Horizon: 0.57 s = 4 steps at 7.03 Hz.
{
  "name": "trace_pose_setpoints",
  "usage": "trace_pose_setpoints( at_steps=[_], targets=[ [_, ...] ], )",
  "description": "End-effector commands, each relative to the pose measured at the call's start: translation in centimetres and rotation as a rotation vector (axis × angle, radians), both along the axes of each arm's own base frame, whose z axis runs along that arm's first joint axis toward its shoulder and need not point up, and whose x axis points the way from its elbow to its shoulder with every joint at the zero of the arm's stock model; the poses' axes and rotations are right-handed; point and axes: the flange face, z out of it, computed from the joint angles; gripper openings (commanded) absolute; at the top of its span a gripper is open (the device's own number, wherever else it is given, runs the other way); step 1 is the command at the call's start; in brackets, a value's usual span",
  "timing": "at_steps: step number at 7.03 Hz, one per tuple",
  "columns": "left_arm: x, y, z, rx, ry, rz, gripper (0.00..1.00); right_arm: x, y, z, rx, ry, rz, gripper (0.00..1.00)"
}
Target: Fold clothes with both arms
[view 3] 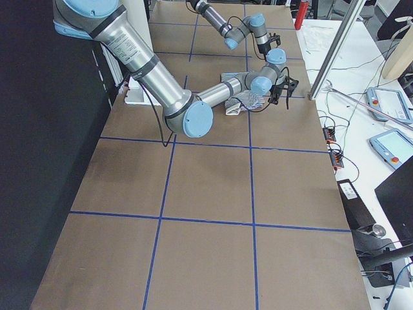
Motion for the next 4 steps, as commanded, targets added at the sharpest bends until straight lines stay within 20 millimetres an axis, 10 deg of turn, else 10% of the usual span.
trace_pose_setpoints(
  at_steps=[1, 4],
  targets=[
    [-11.3, 1.3, 6.0, -0.014, 0.05, 0.114, 0.0, 8.3, 0.5, 4.8, 0.045, -0.002, -0.08, 0.0],
    [-29.0, 7.4, 11.8, 0.041, 0.08, 0.124, 0.0, 29.5, 1.5, 17.9, 0.219, 0.05, -0.198, 0.0]
  ],
)
